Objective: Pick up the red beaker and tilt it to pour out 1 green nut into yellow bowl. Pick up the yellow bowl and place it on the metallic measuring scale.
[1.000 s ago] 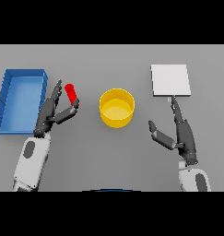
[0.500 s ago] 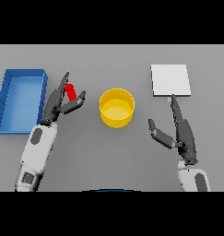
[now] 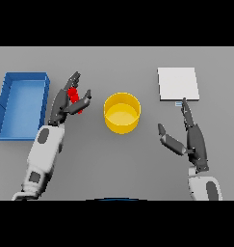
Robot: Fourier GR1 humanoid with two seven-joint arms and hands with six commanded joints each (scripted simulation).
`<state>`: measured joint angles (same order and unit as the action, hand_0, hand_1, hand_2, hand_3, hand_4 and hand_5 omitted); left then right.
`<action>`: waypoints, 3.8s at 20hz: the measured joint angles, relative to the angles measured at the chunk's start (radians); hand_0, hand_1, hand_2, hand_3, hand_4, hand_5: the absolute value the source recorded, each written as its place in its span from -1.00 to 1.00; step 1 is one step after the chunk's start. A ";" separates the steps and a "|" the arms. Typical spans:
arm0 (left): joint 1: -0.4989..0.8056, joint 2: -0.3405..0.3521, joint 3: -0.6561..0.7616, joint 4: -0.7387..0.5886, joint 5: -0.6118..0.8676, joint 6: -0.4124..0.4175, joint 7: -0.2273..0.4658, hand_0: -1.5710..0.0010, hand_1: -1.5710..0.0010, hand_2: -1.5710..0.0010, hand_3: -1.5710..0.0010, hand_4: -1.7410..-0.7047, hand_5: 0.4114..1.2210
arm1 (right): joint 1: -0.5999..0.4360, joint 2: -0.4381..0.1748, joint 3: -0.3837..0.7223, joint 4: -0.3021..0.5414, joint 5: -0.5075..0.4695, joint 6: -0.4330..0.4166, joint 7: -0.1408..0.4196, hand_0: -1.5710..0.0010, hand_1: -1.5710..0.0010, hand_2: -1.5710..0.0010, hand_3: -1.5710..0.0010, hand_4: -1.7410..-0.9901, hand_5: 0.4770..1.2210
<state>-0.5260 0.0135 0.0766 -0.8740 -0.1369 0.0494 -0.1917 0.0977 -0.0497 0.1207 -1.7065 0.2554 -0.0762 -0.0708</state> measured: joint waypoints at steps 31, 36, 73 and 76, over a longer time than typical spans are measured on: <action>-0.076 0.172 -0.308 -0.233 -0.208 0.008 0.275 -0.99 -0.99 -0.99 -0.99 -0.99 0.74 | 0.013 -0.005 0.013 0.001 0.037 -0.009 0.009 1.00 1.00 1.00 1.00 0.29 -0.45; -0.168 0.237 -0.476 -0.203 -0.415 -0.008 0.393 -1.00 -1.00 -1.00 -1.00 -1.00 0.77 | 0.019 0.008 0.020 -0.008 0.029 -0.005 0.000 1.00 1.00 1.00 1.00 0.29 -0.43; -0.759 0.255 -1.323 0.105 -1.040 -0.365 0.148 -1.00 -1.00 -1.00 -1.00 -0.99 1.00 | 0.027 0.045 0.015 0.010 0.041 -0.049 -0.008 1.00 1.00 1.00 1.00 0.42 -0.69; -0.791 0.256 -1.359 0.119 -1.056 -0.344 0.120 -1.00 -1.00 -1.00 -1.00 -0.98 1.00 | 0.028 0.047 0.024 0.019 0.060 -0.054 -0.008 1.00 1.00 1.00 1.00 0.42 -0.69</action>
<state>-1.3168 0.2692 -1.2825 -0.7548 -1.1927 -0.2950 -0.0720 0.1254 -0.0032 0.1451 -1.6876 0.3152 -0.1305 -0.0792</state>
